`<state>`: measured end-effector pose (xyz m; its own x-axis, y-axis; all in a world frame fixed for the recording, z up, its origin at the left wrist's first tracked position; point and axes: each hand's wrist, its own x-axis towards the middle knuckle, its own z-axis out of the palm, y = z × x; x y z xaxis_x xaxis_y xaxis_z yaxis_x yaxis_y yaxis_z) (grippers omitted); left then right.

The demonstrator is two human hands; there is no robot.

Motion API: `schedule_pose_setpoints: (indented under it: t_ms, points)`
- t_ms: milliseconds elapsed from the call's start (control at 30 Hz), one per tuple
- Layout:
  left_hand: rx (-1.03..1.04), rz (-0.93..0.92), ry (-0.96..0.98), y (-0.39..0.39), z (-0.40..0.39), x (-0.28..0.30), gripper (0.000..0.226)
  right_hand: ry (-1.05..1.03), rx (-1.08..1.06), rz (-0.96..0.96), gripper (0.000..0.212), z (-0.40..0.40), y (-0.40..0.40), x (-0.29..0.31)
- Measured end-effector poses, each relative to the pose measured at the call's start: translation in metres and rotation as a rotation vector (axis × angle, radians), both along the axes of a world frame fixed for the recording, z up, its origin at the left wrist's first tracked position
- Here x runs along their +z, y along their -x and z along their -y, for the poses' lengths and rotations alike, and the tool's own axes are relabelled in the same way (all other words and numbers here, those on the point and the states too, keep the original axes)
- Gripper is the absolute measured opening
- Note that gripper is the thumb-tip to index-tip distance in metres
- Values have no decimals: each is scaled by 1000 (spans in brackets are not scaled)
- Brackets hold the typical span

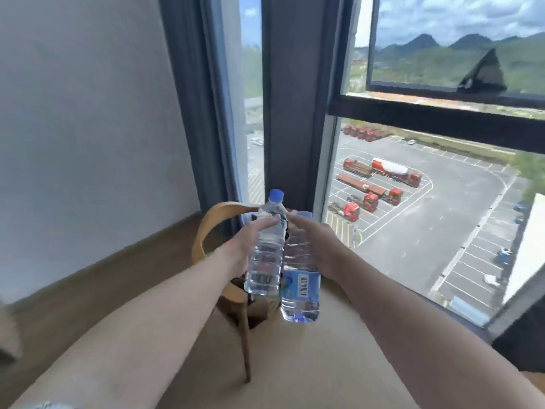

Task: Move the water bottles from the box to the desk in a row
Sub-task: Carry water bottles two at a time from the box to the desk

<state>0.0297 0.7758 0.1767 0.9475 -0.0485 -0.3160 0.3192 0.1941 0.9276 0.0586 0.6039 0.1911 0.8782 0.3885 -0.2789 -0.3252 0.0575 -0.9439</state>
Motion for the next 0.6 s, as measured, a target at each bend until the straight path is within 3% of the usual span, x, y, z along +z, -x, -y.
schedule_pose_setpoints:
  t_ms: [133,300,433,600]
  points:
    - [232,-2,85,44,-102,1,36,43,188,-29,47,-116,5,-3]
    - [529,-23,158,107,-207,-11,42,48,462,-51,49,-245,29,-11]
    - [789,-71,63,154,-279,-20,68,110,630,-41,42,-341,54,-20]
    - [1055,-131,-89,196,-367,-13,77,117,857,-22,39,-459,75,-26]
